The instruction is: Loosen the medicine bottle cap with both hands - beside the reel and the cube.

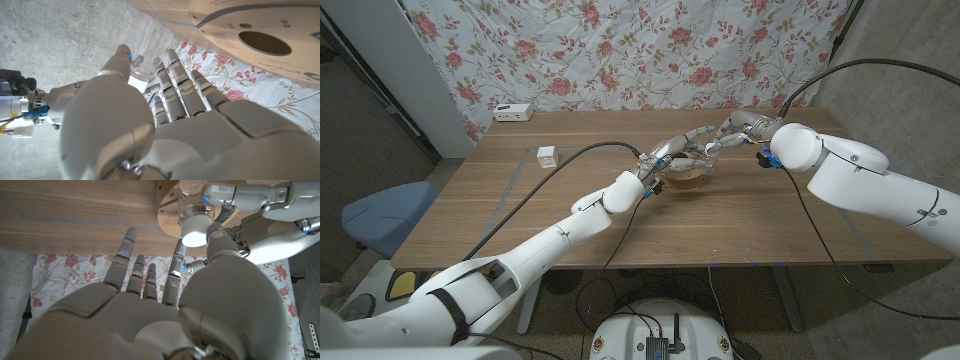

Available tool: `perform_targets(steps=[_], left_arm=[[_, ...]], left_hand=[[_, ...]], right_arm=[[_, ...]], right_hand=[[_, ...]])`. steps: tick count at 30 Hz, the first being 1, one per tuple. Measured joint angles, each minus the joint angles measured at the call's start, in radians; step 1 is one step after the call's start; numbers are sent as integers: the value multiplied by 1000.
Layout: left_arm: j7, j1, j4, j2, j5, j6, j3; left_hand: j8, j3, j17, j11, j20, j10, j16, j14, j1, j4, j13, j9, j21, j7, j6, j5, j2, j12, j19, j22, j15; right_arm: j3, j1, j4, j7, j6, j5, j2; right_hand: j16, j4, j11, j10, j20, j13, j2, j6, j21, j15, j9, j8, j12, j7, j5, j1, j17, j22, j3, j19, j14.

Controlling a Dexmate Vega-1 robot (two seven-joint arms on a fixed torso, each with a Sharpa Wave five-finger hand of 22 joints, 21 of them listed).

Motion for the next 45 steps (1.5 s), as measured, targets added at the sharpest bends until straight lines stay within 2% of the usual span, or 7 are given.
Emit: perform_targets(steps=[11, 19, 25, 35, 39, 43, 45], left_arm=[[-1, -1, 0, 1, -1, -2, 0], [1, 5, -8, 3, -1, -2, 0], [1, 7, -10, 3, -1, -1, 0], [2, 7, -8, -1, -1, 0, 0], [2, 4, -2, -4, -1, 0, 2], [2, 0, 5, -7, -1, 0, 3], [3, 0, 5, -7, -1, 0, 3]], left_hand=[[0, 1, 0, 0, 0, 0, 0, 0, 0, 1, 1, 0, 0, 0, 0, -2, 0, 1, 0, 0, 0], [0, 1, 0, 2, 0, 2, 0, 0, -2, 1, 1, 0, 0, 0, 0, -2, 2, 1, 0, 0, 0], [0, 1, 0, 4, 0, 3, 0, 0, -5, 1, 1, 0, 0, 0, 0, -3, 4, 0, 0, 0, 0], [0, -1, 0, 3, 0, 3, 0, 0, -5, 2, 1, 0, 0, 0, 0, 0, 4, -1, 0, 0, 0], [0, -1, 0, 2, 0, 1, 0, 0, -5, 2, 0, 0, 0, 0, 0, 0, 4, -1, 0, 0, 0], [0, 1, 0, 2, 0, 1, 0, 0, -8, 0, 0, 0, 0, 0, 0, 0, 1, -3, 0, 0, 0], [0, 2, 0, 1, 0, 0, 0, 0, -8, -1, 0, 0, 0, 0, 0, 0, 1, -3, 0, 0, 0]], right_arm=[[12, -4, 2, 3, 11, 13, 0], [28, -13, 2, 4, 25, 33, -1], [41, -19, 4, 8, 35, 51, -6], [75, -36, 14, 15, 68, 96, -18], [87, -42, 20, 16, 83, 116, -21], [99, -48, 27, 17, 95, 133, -24], [103, -50, 30, 17, 95, 133, -24]], right_hand=[[0, -2, -4, -4, 0, 0, 19, -14, -4, -9, -11, -13, -7, 1, 7, 35, 0, 0, 23, 0, -2], [0, 0, -22, -11, 3, 0, 41, -31, -8, -22, -23, -33, -7, -12, 15, 62, 5, 0, 39, -10, -11], [0, -1, -39, -18, 0, -5, 72, -43, -8, -29, -30, -49, -7, -18, 23, 93, 5, 0, 55, -27, -18], [0, 0, -50, -28, -5, -5, 99, -54, -8, -41, -45, -68, -14, -29, 32, 120, 9, 0, 71, -48, -30], [-1, 0, -55, -34, -11, -5, 108, -54, -12, -44, -48, -76, -16, -29, 36, 129, 9, 0, 71, -54, -34], [-5, 0, -54, -35, -3, -5, 109, -66, -14, -40, -54, -88, -16, -27, 36, 130, 9, 0, 71, -62, -38], [-5, 16, -45, -44, 2, -5, 94, -78, -14, -34, -59, -101, -16, -20, 41, 114, 9, 0, 56, -67, -45]])
